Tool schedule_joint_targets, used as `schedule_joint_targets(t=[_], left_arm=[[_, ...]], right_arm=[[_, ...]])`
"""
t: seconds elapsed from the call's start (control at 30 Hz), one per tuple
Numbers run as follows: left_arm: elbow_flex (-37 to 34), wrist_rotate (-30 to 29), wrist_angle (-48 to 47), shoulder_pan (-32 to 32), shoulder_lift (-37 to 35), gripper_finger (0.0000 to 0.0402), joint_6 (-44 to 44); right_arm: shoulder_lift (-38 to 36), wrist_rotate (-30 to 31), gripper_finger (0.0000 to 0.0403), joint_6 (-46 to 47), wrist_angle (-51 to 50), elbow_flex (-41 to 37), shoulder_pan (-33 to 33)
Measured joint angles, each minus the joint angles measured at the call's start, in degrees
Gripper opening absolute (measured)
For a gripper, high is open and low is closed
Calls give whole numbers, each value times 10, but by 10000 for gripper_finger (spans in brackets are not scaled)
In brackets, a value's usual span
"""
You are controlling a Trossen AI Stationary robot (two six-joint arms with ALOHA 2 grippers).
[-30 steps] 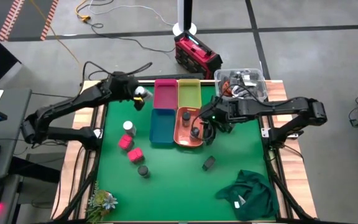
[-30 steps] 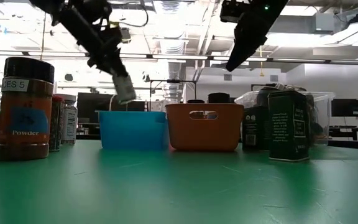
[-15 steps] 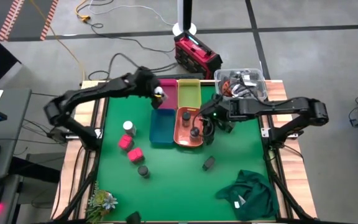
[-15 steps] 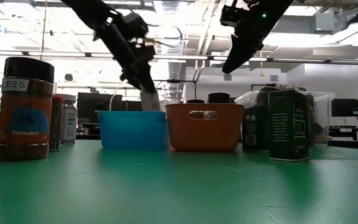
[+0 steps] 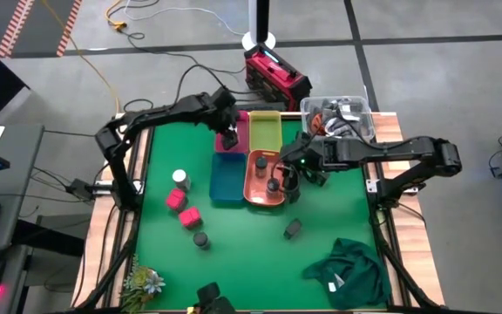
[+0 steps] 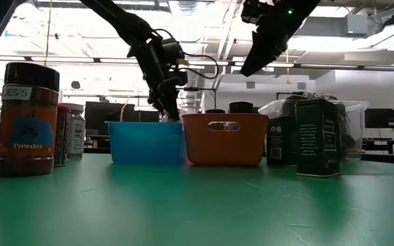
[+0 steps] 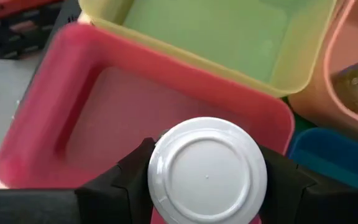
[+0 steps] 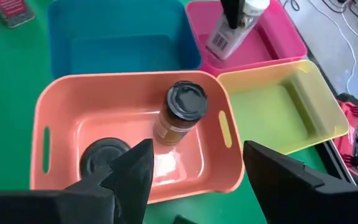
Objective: Sort spices by type
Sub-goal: Put the top white seasoning bottle into the pink tray, then put the white seasoning bottle into the pink tray
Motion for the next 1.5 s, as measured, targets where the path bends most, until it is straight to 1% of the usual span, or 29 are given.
schedule_joint_targets(t=[0.1,0.3,0.5,0.6,0.67,0.73,0.83,0.97,1.1,1.2,1.23,1.3,1.4,1.5], left_arm=[[-4,-3,1,1,-1,214,-5],[-4,-3,1,0,-1,246,-7],[8,-4,-13,-4,-8,253,-9],[29,-8,-12,-4,-34,253,-7],[40,-22,-11,-6,-57,253,-4],[41,-36,-11,-9,-83,253,3],[31,-38,-36,-23,-127,253,-2],[-5,-38,-114,-65,-182,254,-23],[-79,-48,-127,-125,-263,254,-69],[-139,-90,-157,-174,-323,254,-108],[-159,-107,-168,-189,-339,254,-132],[-192,-122,-189,-212,-367,254,-185],[-224,-151,-219,-235,-400,254,-254],[-235,-221,-256,-246,-414,254,-297]], right_arm=[[0,0,276,-3,-1,0,8],[0,0,276,-9,1,0,14],[0,0,276,-11,1,0,14],[0,0,276,-11,1,0,14],[0,0,276,-12,1,0,14],[0,0,276,-13,1,0,14],[0,0,276,-13,1,0,14],[0,0,276,-14,-4,0,14],[0,0,276,-13,-10,0,11],[0,0,276,-13,-10,0,11],[0,0,276,-13,-10,0,11],[0,0,276,-14,-5,0,11],[0,0,276,-23,13,0,11],[0,0,276,-33,32,0,11]])
